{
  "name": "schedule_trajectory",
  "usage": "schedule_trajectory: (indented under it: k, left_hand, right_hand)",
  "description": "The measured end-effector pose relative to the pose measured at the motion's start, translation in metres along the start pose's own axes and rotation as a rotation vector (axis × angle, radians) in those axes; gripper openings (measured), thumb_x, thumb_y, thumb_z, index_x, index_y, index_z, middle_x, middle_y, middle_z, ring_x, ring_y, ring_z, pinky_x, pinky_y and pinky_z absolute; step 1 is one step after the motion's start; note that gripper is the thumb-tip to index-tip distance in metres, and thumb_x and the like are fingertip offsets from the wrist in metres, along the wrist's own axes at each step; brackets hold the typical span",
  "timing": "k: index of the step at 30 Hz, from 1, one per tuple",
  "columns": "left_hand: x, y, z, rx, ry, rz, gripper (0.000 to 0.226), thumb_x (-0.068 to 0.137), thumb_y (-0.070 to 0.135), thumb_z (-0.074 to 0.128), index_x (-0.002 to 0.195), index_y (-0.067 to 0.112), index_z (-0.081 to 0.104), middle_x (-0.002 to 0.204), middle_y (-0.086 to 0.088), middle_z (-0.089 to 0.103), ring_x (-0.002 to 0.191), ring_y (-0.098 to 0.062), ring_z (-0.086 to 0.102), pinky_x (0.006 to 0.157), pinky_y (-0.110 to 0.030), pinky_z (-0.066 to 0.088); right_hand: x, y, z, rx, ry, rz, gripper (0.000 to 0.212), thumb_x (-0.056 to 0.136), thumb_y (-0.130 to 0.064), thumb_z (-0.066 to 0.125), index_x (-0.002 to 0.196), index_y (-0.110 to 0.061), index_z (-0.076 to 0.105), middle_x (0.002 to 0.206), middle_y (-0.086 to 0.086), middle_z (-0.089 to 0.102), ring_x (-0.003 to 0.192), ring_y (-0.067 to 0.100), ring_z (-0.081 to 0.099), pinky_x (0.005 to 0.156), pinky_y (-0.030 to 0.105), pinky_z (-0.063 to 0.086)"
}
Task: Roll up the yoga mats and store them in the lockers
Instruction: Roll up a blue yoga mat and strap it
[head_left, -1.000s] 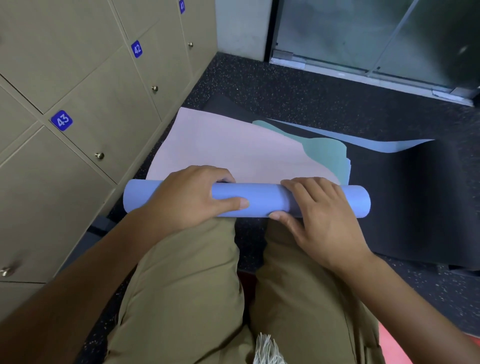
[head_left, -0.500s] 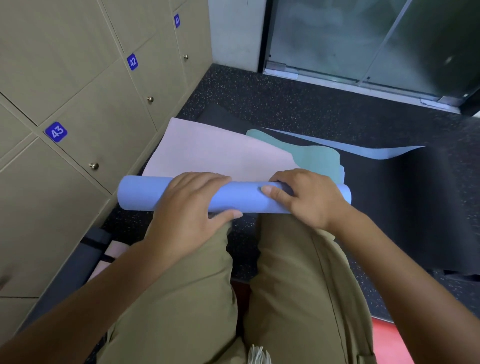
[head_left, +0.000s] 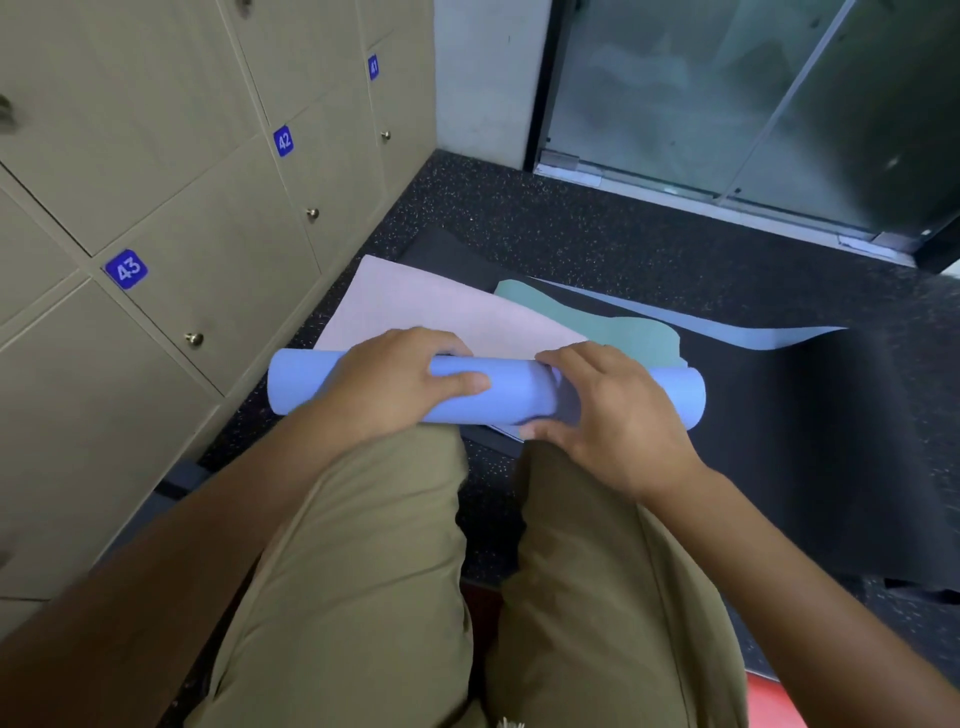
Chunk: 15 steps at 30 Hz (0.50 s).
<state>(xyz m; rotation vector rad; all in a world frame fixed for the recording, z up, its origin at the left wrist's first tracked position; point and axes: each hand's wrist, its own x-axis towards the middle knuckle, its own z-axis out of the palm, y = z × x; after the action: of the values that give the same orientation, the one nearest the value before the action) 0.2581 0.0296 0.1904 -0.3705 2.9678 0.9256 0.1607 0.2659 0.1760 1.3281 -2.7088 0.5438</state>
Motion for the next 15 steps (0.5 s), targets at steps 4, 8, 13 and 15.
schedule_trajectory:
  k: [4, 8, 13, 15]
  left_hand:
    - [0.022, 0.001, -0.012, -0.105, -0.164, -0.075, 0.051, 0.065, 0.078, 0.059, 0.092, 0.037, 0.074, 0.099, 0.019, 0.073, 0.101, -0.009, 0.066, 0.096, -0.042, 0.052]
    - [0.029, -0.002, -0.013, -0.123, -0.173, -0.051, 0.044, 0.075, 0.075, 0.065, 0.092, 0.035, 0.073, 0.099, 0.018, 0.073, 0.103, -0.009, 0.065, 0.096, -0.038, 0.052]
    - [0.019, -0.012, 0.001, -0.03, 0.164, 0.165, 0.03, 0.091, 0.058, 0.066, 0.106, 0.034, 0.072, 0.105, 0.017, 0.068, 0.098, -0.004, 0.06, 0.085, -0.032, 0.048]
    - [0.014, -0.02, 0.006, 0.093, 0.273, 0.267, 0.043, 0.094, 0.06, 0.053, 0.115, 0.029, 0.074, 0.108, 0.012, 0.067, 0.099, -0.014, 0.061, 0.085, -0.037, 0.05]
  right_hand:
    - [0.002, 0.005, 0.013, -0.016, 0.013, 0.01, 0.083, 0.066, -0.052, 0.089, 0.134, -0.017, 0.06, 0.123, 0.003, 0.065, 0.111, 0.03, 0.059, 0.097, 0.04, 0.042]
    - [0.012, 0.009, 0.013, 0.0, -0.005, 0.011, 0.072, 0.073, -0.06, 0.08, 0.132, -0.023, 0.06, 0.118, -0.001, 0.066, 0.107, 0.026, 0.059, 0.094, 0.038, 0.041]
    - [0.03, 0.014, 0.004, 0.084, -0.137, 0.081, 0.065, 0.072, -0.069, 0.073, 0.125, -0.033, 0.06, 0.111, -0.007, 0.067, 0.102, 0.02, 0.061, 0.089, 0.037, 0.046]
    - [0.038, 0.018, 0.0, 0.13, -0.196, 0.105, 0.057, 0.075, -0.066, 0.076, 0.121, -0.035, 0.061, 0.109, -0.009, 0.067, 0.099, 0.019, 0.06, 0.085, 0.036, 0.047]
